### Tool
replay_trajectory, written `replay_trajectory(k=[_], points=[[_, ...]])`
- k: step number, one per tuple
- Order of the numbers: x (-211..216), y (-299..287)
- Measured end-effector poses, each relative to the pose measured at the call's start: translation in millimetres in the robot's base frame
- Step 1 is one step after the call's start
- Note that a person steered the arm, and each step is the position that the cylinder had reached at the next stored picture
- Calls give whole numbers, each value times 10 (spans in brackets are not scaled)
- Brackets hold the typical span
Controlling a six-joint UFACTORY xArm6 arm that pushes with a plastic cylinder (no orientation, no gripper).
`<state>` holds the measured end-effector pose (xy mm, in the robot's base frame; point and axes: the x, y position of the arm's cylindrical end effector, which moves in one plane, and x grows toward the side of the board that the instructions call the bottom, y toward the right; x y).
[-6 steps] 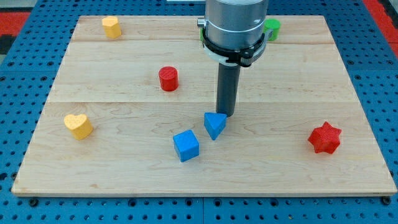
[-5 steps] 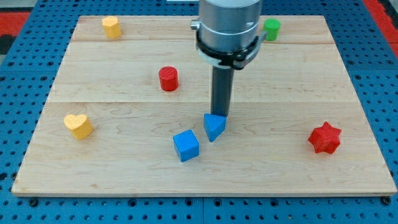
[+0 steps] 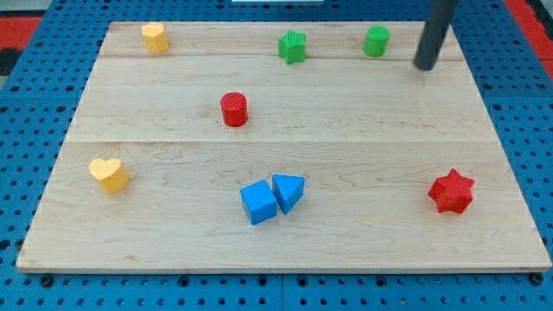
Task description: Push the green circle slightly left
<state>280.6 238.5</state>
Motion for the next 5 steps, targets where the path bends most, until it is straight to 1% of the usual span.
replay_trajectory(k=[1,2,3,4,5], points=[[-199,577],[-282,993],[-307,1070],[-511,936],[-720,210]])
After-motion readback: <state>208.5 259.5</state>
